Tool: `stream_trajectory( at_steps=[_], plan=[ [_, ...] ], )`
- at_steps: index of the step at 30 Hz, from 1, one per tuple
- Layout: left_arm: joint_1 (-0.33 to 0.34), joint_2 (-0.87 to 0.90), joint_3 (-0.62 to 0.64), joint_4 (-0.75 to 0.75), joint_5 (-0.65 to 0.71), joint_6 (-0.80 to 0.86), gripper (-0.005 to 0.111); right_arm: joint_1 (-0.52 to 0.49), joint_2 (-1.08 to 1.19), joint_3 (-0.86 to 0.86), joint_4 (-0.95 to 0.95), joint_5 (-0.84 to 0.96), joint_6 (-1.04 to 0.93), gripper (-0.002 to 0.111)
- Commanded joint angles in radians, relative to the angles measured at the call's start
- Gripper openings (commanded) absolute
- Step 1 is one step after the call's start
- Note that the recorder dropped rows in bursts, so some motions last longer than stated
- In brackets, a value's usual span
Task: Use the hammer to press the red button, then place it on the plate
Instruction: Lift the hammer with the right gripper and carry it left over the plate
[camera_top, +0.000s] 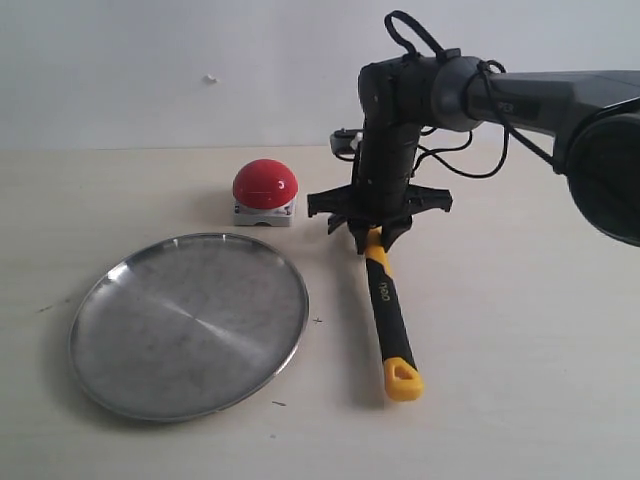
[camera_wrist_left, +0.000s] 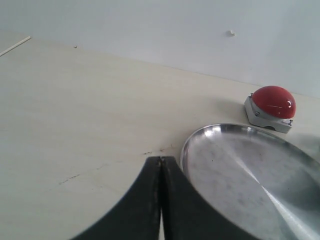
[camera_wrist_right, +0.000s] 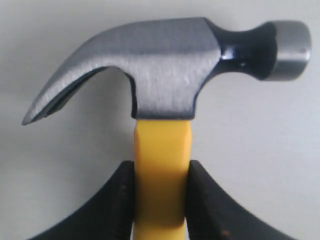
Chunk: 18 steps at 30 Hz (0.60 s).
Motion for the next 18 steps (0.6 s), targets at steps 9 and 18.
stream_trajectory(
  at_steps=[9,18],
  plan=[
    [-0.009,-0.006,0.003,-0.003,-0.002,0.004,0.000,0.003,-0.185,0.004,-0.088,-0.183,-0.010,0.000],
    [-0.013,-0.006,0.003,-0.003,-0.002,0.004,0.000,0.008,-0.399,0.289,-0.099,-0.541,-0.017,0.000]
  ],
)
